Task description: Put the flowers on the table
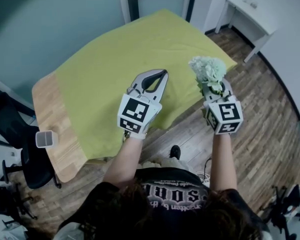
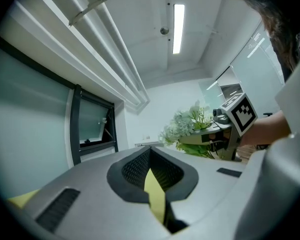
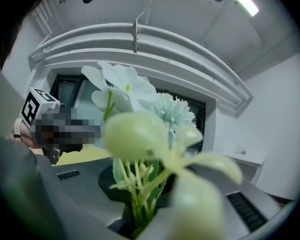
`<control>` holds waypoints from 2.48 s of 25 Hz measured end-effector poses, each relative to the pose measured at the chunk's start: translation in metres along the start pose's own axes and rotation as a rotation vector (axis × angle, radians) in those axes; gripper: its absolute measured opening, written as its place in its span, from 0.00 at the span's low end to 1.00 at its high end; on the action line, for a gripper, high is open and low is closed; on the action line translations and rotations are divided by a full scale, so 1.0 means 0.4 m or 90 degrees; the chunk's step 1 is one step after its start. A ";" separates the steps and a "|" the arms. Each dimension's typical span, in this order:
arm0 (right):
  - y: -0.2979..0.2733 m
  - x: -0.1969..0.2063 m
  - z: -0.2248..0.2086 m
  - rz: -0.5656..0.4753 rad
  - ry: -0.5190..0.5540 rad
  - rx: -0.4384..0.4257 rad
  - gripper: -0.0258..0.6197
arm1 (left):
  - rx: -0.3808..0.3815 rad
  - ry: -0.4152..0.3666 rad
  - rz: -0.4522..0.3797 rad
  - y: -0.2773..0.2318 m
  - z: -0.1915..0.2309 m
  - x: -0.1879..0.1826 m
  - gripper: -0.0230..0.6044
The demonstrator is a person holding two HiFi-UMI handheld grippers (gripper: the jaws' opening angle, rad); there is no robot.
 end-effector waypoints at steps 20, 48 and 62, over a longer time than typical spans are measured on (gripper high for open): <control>-0.133 0.002 -0.383 0.046 -0.011 -0.080 0.15 | -0.073 0.048 0.066 -0.354 -0.025 0.045 0.03; -0.410 0.036 -0.726 0.088 0.001 -0.087 0.15 | -0.019 0.053 0.067 -0.806 0.059 0.150 0.03; -0.651 0.049 -0.837 0.150 0.036 -0.193 0.15 | -0.047 0.072 0.125 -0.956 0.166 0.242 0.03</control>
Point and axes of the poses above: the fingertips, and each gripper's own axes: y backward along the fingers, z to its left, x out of its underside, the point moved 9 cm from there along y, backward along the fingers, and after that the axes turned 15 degrees about -y, right-handed, at the moved point
